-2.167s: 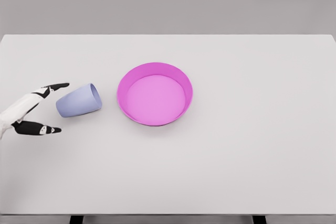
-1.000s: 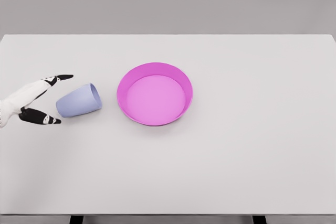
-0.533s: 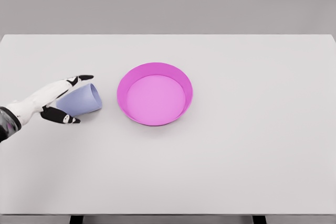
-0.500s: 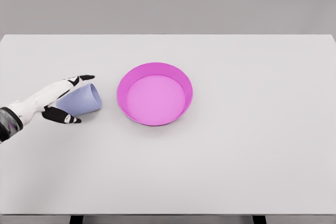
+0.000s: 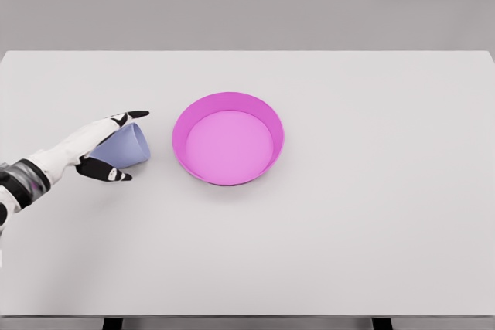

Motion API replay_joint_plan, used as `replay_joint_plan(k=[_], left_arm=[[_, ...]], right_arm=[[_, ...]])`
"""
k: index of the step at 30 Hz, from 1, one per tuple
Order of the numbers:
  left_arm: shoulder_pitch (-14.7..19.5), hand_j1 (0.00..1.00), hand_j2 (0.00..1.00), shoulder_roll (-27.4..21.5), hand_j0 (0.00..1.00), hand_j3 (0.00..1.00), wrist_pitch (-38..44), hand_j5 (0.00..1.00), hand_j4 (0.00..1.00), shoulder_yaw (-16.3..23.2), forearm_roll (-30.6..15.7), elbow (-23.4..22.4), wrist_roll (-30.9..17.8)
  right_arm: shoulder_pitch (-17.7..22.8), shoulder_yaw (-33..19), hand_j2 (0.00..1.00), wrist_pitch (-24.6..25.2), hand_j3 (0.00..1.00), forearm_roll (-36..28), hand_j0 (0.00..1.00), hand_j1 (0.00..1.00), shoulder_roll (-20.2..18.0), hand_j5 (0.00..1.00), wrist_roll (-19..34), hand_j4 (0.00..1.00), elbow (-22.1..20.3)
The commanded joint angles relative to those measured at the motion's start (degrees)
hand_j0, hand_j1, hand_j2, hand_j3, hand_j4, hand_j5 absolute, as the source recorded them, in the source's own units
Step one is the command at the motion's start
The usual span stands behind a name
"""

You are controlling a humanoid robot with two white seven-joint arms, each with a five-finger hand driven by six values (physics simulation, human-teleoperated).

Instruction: Flip the cup with left arm and place it on the plate

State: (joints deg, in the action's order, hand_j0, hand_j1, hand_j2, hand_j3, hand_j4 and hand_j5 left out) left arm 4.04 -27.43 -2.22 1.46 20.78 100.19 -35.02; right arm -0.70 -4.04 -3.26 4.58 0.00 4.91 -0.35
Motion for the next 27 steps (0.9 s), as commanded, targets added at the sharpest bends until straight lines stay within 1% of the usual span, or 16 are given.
replay_joint_plan(k=[1, 3, 6, 7, 9, 17, 20, 21, 22, 23, 27], left_arm=[[0.0, 1.00, 1.00, 0.4, 1.00, 1.00, -0.1, 1.00, 1.00, -0.1, -0.1, -0.1, 0.0], [0.1, 1.00, 1.00, 0.4, 1.00, 1.00, 1.0, 1.00, 1.00, -0.4, 0.0, -0.4, 0.0], [1.2, 1.00, 1.00, 0.3, 1.00, 1.00, 3.2, 1.00, 1.00, -0.6, 0.1, -2.7, 0.0], [1.3, 1.00, 1.00, -0.1, 1.00, 1.00, 4.9, 1.00, 1.00, -0.3, 0.8, -2.7, 0.0], [1.3, 1.00, 1.00, 0.1, 1.00, 1.00, 6.4, 1.00, 1.00, -0.1, 4.4, -2.4, 0.0], [0.9, 1.00, 1.00, 0.3, 1.00, 1.00, 6.8, 1.00, 1.00, 0.0, 4.4, 0.4, 0.0], [1.0, 1.00, 1.00, 0.3, 1.00, 1.00, 6.7, 1.00, 1.00, 0.1, 4.6, 0.6, 0.0], [1.1, 1.00, 1.00, 0.3, 1.00, 1.00, 6.7, 1.00, 1.00, 0.1, 5.7, 0.7, 0.0], [1.1, 1.00, 1.00, 0.4, 1.00, 1.00, 6.8, 1.00, 1.00, 0.1, 8.7, 0.8, 0.0], [1.1, 1.00, 1.00, 0.4, 1.00, 1.00, 7.1, 1.00, 1.00, 0.0, 9.9, 0.8, 0.0], [1.1, 1.00, 1.00, 0.4, 1.00, 1.00, 8.6, 1.00, 1.00, 0.1, 10.3, 0.8, 0.0]], right_arm=[[0.0, 0.0, 1.00, 0.0, 1.00, 0.0, 1.00, 1.00, 0.0, 1.00, 0.0, 1.00, 0.0], [0.0, 0.0, 1.00, 0.0, 1.00, 0.0, 1.00, 1.00, 0.0, 1.00, 0.0, 1.00, 0.0], [0.0, 0.0, 1.00, 0.0, 1.00, 0.0, 1.00, 1.00, 0.0, 1.00, 0.0, 1.00, 0.0], [0.0, 0.0, 1.00, 0.0, 1.00, 0.0, 1.00, 1.00, 0.0, 1.00, 0.0, 1.00, 0.0], [0.0, 0.0, 1.00, 0.0, 1.00, 0.0, 1.00, 1.00, 0.0, 1.00, 0.0, 1.00, 0.0], [0.0, 0.0, 1.00, 0.0, 1.00, 0.0, 1.00, 1.00, 0.0, 1.00, 0.0, 1.00, 0.0], [0.0, 0.0, 1.00, 0.0, 1.00, 0.0, 1.00, 1.00, 0.0, 1.00, 0.0, 1.00, 0.0], [0.0, 0.0, 1.00, 0.0, 1.00, 0.0, 1.00, 1.00, 0.0, 1.00, 0.0, 1.00, 0.0], [0.0, 0.0, 1.00, -0.1, 1.00, 0.0, 1.00, 1.00, 0.0, 1.00, 0.0, 1.00, 0.0], [0.0, 0.0, 1.00, -0.1, 1.00, 0.0, 1.00, 1.00, 0.0, 1.00, 0.0, 1.00, 0.0], [0.0, 0.0, 1.00, 0.0, 1.00, 0.0, 1.00, 1.00, 0.0, 1.00, 0.0, 1.00, 0.0]])
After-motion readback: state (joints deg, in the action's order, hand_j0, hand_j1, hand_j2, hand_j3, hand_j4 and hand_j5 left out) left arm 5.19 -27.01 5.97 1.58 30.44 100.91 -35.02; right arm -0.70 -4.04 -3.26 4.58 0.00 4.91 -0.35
